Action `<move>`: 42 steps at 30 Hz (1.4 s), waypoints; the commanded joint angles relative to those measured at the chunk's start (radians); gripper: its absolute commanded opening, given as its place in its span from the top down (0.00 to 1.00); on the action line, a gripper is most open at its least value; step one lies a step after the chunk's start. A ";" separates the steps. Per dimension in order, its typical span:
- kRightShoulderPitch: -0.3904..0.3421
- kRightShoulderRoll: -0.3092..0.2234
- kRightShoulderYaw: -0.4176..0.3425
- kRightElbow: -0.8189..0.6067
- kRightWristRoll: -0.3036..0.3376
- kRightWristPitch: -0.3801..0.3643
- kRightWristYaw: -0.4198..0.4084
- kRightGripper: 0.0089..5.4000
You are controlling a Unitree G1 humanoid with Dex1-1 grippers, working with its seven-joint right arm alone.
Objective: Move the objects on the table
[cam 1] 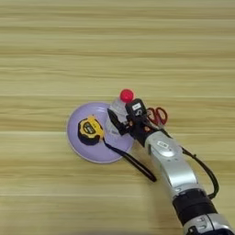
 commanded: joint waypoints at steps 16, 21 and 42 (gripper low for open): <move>-0.067 -0.016 -0.004 -0.030 -0.029 -0.022 -0.031 0.13; -0.067 -0.016 -0.003 -0.029 -0.030 -0.024 -0.032 0.03; -0.059 -0.011 -0.010 -0.062 -0.015 -0.047 -0.028 0.00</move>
